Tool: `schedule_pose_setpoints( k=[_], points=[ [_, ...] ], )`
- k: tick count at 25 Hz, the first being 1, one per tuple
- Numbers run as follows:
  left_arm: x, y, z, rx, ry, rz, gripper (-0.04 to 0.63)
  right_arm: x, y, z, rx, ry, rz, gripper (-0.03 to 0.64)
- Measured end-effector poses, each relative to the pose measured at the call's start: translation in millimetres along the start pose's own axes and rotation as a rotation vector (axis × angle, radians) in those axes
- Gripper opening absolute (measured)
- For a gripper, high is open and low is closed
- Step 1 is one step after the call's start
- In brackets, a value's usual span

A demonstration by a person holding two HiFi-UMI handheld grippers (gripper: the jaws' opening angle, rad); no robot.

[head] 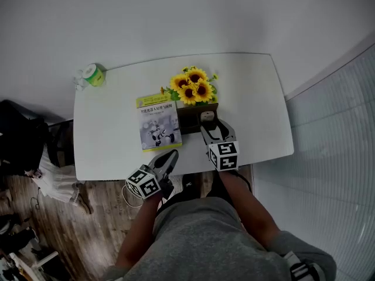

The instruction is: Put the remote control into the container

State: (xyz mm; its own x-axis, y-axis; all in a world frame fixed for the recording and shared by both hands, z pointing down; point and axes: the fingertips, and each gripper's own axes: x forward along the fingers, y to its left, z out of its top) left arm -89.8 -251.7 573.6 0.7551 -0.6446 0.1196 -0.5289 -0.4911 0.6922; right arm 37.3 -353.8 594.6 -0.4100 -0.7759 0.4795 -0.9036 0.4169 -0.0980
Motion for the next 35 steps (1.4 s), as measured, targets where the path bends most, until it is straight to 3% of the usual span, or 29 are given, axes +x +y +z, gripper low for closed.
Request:
schedule_pose_setpoints(
  k=[2,7,10,14,19,21,30,35],
  points=[
    [1.6,-3.9,1.3,0.029,0.011,-0.009,-0.002,-8.0,0.6,-2.3,-0.006,-0.001,0.015,0.252],
    [6.1,-13.3,9.4,0.073,0.008,-0.030,-0.002,-29.4,-2.2,-3.2,-0.013,-0.016,0.053,0.108],
    [7.3,-18.3,10.8,0.082,0.006,-0.039,-0.002,-40.3,2.6,-2.9,-0.001,-0.018,0.120,0.045],
    [8.6,-24.9,9.4,0.115,0.022,-0.051,-0.002,-56.0,20.4,-1.9,0.003,-0.027,0.284,0.027],
    [6.2,-32.8,1.7,0.211,0.097,-0.056,-0.002,-82.4,47.0,-7.5,0.017,0.010,0.567,0.017],
    [4.1,-35.2,0.6,0.240,0.120,-0.062,-0.002,-90.8,52.3,-10.0,0.015,0.027,0.629,0.017],
    [-5.7,-36.0,-5.7,0.193,0.146,-0.095,-0.002,-106.0,68.8,-22.7,0.008,0.052,0.710,0.017],
    [-9.0,-33.2,-5.8,0.182,0.147,-0.095,-0.002,-104.9,68.6,-22.1,-0.019,0.044,0.679,0.016]
  ],
)
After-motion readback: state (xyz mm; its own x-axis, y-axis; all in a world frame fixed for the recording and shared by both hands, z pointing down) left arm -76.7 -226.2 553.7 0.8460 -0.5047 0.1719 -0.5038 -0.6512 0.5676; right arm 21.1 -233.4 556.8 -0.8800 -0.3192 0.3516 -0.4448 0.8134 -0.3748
